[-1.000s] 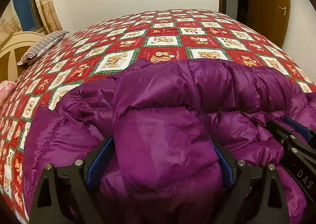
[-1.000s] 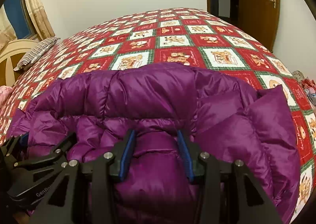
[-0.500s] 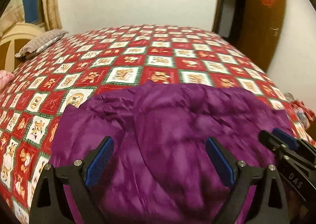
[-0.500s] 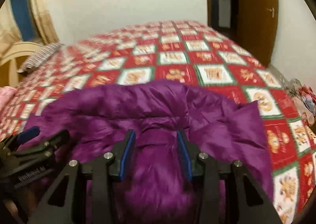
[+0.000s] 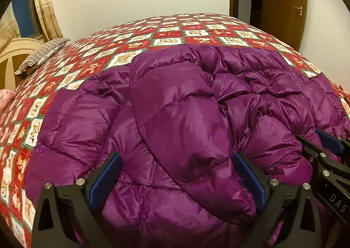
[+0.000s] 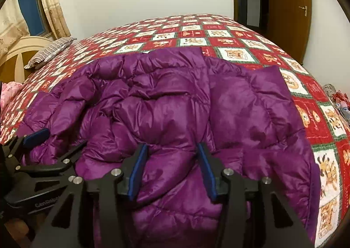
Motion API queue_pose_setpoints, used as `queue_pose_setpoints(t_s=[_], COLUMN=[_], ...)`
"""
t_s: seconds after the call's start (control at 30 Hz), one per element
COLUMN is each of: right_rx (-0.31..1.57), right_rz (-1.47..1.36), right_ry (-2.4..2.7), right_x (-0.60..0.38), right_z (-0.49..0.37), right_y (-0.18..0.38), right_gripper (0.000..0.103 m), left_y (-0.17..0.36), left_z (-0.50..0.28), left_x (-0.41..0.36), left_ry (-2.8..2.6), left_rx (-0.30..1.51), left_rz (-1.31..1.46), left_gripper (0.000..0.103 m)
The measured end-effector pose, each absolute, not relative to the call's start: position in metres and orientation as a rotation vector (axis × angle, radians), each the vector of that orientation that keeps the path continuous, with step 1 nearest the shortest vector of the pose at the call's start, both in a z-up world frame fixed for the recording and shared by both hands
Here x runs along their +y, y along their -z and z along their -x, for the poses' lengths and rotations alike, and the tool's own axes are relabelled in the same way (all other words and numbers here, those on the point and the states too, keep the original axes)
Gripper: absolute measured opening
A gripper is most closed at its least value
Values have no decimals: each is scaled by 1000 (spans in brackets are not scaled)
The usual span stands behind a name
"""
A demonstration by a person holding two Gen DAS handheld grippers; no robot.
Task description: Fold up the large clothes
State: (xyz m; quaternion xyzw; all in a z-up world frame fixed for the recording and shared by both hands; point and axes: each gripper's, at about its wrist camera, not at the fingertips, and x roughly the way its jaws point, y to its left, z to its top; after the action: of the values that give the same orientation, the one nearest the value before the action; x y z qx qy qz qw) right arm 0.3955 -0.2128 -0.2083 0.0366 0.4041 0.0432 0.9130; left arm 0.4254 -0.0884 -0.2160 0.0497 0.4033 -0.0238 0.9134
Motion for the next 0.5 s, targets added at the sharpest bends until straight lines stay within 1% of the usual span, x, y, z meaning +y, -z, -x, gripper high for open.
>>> queue_pose_setpoints(t_s=[0.5], right_rx=[828], right_rz=[-85], right_ry=[-94], right_x=[-213], right_z=[-395], right_y=[210], right_gripper=[52], left_y=[218], left_z=[-424], left_x=[-91], left_ry=[46], left_rx=[825], left_rz=[-105], left_gripper=[102])
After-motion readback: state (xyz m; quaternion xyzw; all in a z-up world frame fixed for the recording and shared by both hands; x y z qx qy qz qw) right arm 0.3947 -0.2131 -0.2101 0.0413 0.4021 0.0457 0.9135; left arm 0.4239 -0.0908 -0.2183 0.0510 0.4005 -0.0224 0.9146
